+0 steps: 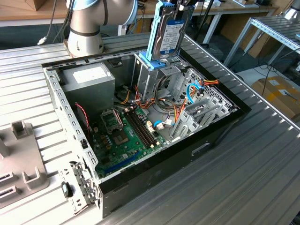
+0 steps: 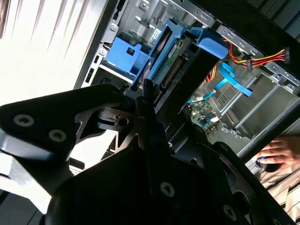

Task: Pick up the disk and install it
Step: 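Pick up the disk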

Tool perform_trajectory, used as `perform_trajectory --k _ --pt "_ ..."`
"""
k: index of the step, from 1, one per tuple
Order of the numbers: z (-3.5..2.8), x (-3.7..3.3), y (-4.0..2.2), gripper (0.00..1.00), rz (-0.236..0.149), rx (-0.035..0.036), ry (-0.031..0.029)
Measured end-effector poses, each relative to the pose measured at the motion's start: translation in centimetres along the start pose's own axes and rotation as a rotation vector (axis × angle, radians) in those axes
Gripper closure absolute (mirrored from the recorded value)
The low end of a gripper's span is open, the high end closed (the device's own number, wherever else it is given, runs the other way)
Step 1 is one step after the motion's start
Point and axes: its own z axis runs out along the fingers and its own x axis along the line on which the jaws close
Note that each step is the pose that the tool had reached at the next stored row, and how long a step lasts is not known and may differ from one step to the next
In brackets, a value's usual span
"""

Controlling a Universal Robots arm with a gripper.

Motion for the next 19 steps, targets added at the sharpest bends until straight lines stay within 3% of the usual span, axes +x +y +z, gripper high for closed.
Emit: perform_trajectory --k 9,19 --pt "-0.08 0.06 -0.01 0.65 0.000 0.0000 0.0000" --pt "-0.06 1.26 -0.12 0.65 0.000 0.0000 0.0017"
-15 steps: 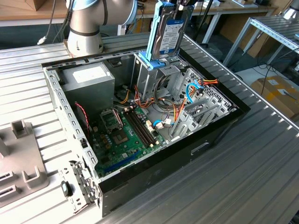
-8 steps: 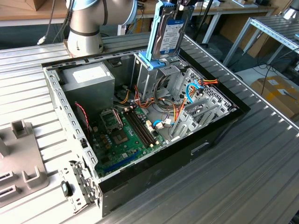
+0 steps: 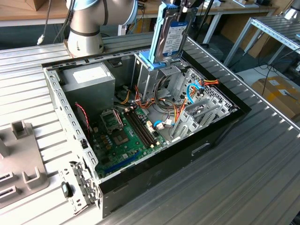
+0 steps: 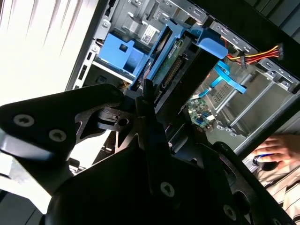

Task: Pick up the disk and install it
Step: 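Pick up the disk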

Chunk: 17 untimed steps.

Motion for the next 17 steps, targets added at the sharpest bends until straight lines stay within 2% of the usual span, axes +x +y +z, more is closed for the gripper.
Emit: perform_trajectory --k 6,17 --pt "0.00 0.75 -0.05 0.65 0.000 -0.0001 0.0023" --pt "0.03 2.74 -0.18 0.65 0.000 0.0000 0.0126"
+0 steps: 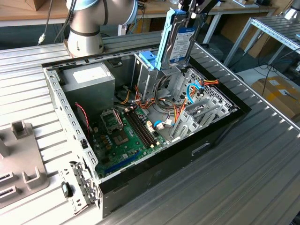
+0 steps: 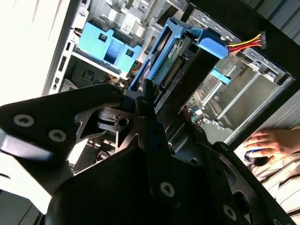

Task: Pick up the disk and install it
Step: 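Pick up the disk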

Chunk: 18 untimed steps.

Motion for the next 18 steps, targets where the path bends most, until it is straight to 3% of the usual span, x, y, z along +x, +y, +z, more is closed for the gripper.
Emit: perform_trajectory --k 18 --pt "0.06 2.98 -0.19 0.65 0.000 -0.0001 0.0140"
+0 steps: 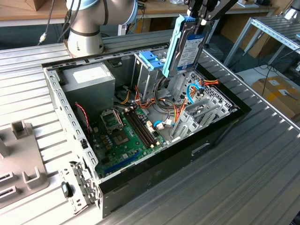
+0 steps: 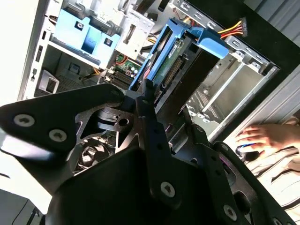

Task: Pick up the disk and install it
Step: 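Pick up the disk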

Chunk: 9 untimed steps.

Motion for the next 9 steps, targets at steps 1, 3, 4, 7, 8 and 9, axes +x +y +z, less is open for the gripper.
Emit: perform_trajectory --k 1,3,4,7,8,9 --pt "0.01 0.09 -0.01 0.65 0.000 0.0000 0.0004" --pt "0.02 0.22 -0.01 0.65 0.000 0.0000 0.0013" --pt "0.01 0.23 -0.01 0.65 0.000 0.0000 0.0015" --pt "0.01 0.23 -0.01 0.65 0.000 0.0000 0.0026" --pt "0.01 0.23 -0.01 0.65 0.000 0.0000 0.0026" --pt "0.01 0.23 -0.01 0.65 0.000 0.0000 0.0026"
